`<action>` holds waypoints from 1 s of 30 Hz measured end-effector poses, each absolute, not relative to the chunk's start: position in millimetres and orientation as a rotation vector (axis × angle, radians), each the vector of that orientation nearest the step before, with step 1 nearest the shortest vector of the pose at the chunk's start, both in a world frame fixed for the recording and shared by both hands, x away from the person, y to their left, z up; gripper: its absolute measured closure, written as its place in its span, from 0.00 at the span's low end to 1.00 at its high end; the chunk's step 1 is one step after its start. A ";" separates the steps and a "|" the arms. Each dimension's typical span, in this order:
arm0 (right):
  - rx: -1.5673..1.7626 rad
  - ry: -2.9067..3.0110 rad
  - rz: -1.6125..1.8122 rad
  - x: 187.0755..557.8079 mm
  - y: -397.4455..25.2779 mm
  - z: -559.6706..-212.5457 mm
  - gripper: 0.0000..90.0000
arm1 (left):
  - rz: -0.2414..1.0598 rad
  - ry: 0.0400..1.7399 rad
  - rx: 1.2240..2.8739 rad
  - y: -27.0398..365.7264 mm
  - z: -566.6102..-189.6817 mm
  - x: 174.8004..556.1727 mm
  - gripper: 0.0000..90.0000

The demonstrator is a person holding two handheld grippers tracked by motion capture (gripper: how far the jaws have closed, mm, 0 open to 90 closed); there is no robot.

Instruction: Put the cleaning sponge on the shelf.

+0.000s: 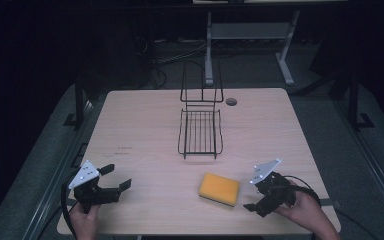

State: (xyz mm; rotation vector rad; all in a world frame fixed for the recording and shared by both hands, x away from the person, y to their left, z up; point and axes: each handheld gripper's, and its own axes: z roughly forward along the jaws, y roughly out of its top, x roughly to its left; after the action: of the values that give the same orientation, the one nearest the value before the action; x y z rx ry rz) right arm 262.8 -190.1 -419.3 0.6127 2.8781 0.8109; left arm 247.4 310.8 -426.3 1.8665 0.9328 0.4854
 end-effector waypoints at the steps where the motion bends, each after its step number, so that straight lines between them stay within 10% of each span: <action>1: 0.613 2.878 0.811 262.8 -190.1 -419.3 0.18 | 0.485 0.932 1.865 310.7 -426.4 247.2 0.15; 30: 0.497 2.951 0.749 280.0 -156.7 -411.4 0.18 | 0.494 0.934 1.860 314.7 -425.4 247.0 0.15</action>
State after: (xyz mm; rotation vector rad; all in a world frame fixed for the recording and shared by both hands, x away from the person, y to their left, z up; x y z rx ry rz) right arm 280.0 -156.7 -411.4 0.4967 2.9510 0.7494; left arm 247.0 314.7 -425.4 1.8598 0.9343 0.4938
